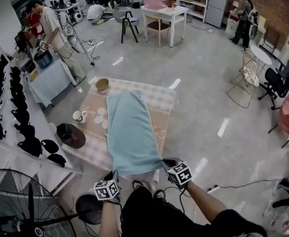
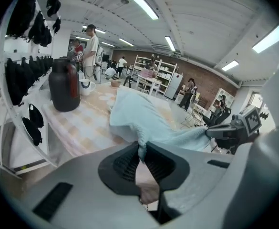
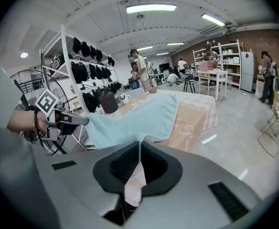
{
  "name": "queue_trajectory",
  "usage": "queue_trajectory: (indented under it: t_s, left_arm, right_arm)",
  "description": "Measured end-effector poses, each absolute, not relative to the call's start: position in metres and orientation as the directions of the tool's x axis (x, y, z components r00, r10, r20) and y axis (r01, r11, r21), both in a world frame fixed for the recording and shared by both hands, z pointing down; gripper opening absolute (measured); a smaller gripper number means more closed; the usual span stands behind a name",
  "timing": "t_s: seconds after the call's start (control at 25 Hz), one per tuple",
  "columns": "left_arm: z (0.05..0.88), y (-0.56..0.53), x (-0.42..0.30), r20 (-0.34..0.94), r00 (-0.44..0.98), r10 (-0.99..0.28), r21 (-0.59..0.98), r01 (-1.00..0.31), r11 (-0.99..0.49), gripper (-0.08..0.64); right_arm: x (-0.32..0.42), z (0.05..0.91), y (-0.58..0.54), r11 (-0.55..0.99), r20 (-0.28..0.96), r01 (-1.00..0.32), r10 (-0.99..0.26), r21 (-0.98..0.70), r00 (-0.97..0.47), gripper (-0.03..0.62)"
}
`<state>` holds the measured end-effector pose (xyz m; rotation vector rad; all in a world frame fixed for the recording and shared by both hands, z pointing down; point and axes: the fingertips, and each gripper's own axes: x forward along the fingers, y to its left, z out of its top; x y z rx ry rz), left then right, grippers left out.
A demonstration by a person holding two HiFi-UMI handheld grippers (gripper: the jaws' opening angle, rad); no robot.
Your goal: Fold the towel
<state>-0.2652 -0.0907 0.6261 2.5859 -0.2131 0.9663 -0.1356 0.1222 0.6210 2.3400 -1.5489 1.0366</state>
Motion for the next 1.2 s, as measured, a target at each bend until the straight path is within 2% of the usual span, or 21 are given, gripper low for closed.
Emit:
queue_trajectory:
  t_s: [0.16, 0.52, 1.2]
  left_arm:
    - [0.604, -0.114, -0.243, 0.6, 0.8, -0.026, 0.35, -0.292, -0.89, 0.035]
    - [0.577, -0.169, -0.166, 0.55, 0.835, -0.029, 0.325, -0.246, -0.913, 0.035]
    - [0.586, -0.278, -0.011, 0.512, 0.855, 0.077, 0.356, -0.13, -0.926, 0.035]
  right_arm:
    - [-0.113, 0.606, 0.106, -0.458, 0.597, -0.858, -0.763, -0.231, 0.247, 0.014]
    - [-0.039, 0.58, 0.054, -0.474, 0.572, -0.857, -0.768, -0.205, 0.288, 0.014]
    - [0.108, 0.572, -0.044, -0.555, 0.554, -0.82, -0.731, -0.142, 0.398, 0.014]
